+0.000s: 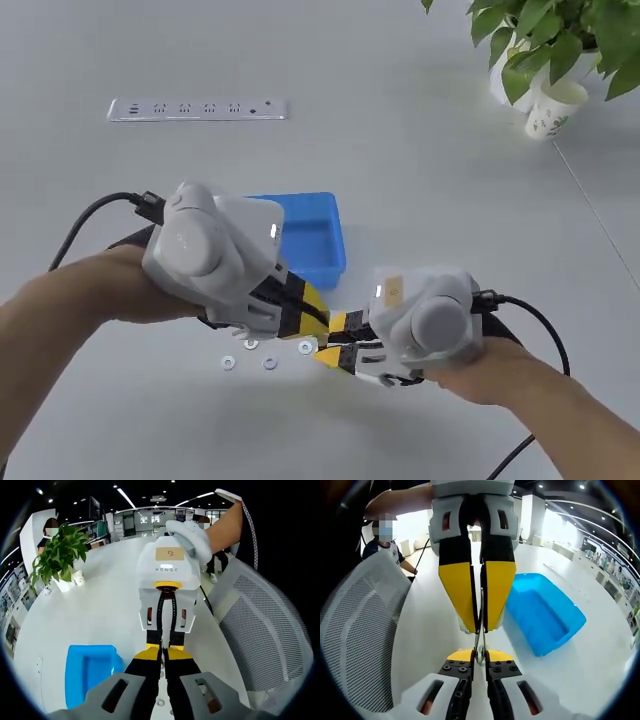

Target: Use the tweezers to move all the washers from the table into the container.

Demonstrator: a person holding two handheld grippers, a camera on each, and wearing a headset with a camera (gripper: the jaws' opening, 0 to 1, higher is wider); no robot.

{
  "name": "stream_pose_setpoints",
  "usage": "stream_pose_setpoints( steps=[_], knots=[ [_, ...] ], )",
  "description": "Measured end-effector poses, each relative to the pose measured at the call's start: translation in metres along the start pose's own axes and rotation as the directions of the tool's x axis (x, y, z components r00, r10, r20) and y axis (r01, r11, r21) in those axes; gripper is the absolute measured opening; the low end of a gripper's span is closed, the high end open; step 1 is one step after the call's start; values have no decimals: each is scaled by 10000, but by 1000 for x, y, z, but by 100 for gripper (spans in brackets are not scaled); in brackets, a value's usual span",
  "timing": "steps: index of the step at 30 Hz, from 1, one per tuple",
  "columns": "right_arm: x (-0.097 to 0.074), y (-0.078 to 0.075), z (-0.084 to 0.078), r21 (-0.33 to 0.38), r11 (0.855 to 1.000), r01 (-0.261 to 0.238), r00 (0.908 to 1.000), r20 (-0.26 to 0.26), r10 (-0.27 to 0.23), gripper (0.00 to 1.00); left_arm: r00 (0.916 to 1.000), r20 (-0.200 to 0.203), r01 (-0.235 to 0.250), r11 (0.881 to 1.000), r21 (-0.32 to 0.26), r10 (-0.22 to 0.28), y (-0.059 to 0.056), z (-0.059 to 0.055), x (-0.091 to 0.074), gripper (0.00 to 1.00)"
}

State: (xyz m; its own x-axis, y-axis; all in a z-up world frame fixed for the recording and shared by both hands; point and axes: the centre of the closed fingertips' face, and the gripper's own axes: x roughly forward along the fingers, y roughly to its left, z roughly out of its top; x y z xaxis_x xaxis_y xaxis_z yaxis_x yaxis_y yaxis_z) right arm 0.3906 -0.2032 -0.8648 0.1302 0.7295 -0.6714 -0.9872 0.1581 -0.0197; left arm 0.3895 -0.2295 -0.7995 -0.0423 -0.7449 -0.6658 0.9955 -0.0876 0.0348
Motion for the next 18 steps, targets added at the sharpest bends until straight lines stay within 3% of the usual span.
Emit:
stream_pose_setpoints(
  steps=[18],
  knots=[
    [0, 0, 1, 131, 9999, 28, 10000, -3, -28, 9, 10000, -52, 38, 10000, 5, -38, 1, -1, 0, 6]
  ],
)
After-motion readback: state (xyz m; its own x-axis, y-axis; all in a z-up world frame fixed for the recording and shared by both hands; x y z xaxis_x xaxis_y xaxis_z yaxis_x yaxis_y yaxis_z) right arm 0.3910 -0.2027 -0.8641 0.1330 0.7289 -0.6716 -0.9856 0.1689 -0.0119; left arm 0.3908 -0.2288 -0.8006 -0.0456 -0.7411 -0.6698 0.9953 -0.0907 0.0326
